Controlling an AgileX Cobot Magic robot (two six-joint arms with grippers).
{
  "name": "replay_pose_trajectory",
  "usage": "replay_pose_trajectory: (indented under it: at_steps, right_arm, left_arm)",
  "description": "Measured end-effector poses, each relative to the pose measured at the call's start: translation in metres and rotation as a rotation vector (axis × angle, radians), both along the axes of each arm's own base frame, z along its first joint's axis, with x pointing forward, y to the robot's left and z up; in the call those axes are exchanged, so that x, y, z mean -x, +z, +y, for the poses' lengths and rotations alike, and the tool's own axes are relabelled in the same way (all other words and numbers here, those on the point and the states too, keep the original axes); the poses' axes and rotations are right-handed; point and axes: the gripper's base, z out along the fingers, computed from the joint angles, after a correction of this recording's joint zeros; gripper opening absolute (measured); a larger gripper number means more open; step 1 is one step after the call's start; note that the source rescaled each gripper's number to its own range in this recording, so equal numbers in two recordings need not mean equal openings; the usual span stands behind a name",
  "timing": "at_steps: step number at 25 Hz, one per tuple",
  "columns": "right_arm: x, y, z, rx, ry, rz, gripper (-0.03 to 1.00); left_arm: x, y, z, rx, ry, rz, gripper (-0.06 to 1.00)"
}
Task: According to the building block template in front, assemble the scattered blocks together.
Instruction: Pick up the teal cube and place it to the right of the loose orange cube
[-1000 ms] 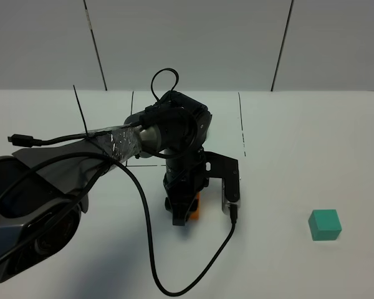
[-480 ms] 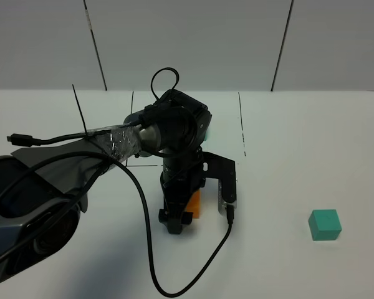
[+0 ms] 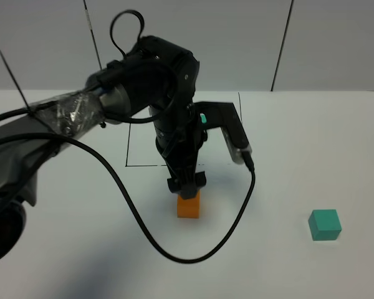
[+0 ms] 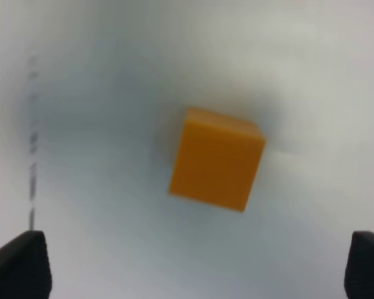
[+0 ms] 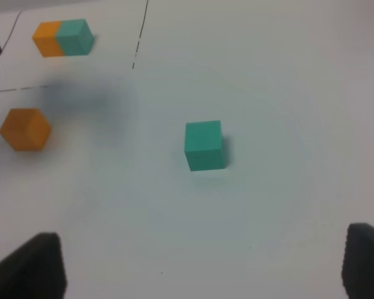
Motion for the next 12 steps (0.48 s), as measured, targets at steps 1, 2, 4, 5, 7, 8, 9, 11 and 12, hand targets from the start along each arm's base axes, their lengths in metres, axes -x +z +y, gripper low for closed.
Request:
replay_pose_trajectory:
  at_steps: [1, 2, 4, 5, 7, 8, 9, 11, 12]
  right_arm:
    - [0.000, 0.000, 0.000, 0.000, 0.000, 0.000, 0.77]
    - [0.000, 0.000, 0.000, 0.000, 0.000, 0.000, 0.77]
    - [0.000, 0.000, 0.000, 0.000, 0.000, 0.000, 0.77]
    - [0.000, 0.000, 0.000, 0.000, 0.000, 0.000, 0.77]
    - [0.000, 0.000, 0.000, 0.000, 0.000, 0.000, 0.77]
    - [0.000, 0.000, 0.000, 0.000, 0.000, 0.000, 0.77]
    - [0.000, 0.000, 0.000, 0.000, 0.000, 0.000, 0.77]
    - [0.000, 0.000, 0.000, 0.000, 0.000, 0.000, 0.77]
    - [0.000, 0.000, 0.000, 0.000, 0.000, 0.000, 0.77]
  left_arm:
    - [0.000, 0.011, 0.004, 0.007, 0.063, -0.023, 0.98]
    - [-0.001, 0.023, 0.011, 0.007, 0.118, -0.060, 0.98]
    - [-0.006, 0.045, 0.029, 0.009, 0.206, -0.124, 0.98]
    - [-0.009, 0.056, 0.041, 0.017, 0.252, -0.151, 0.98]
    - [-0.014, 0.078, 0.067, 0.037, 0.340, -0.197, 0.98]
    - [-0.018, 0.087, 0.082, 0.048, 0.391, -0.213, 0.98]
    - [-0.020, 0.097, 0.097, 0.062, 0.438, -0.231, 0.97]
    - [-0.023, 0.112, 0.124, 0.103, 0.535, -0.246, 0.97]
    - [-0.024, 0.118, 0.137, 0.125, 0.582, -0.247, 0.96]
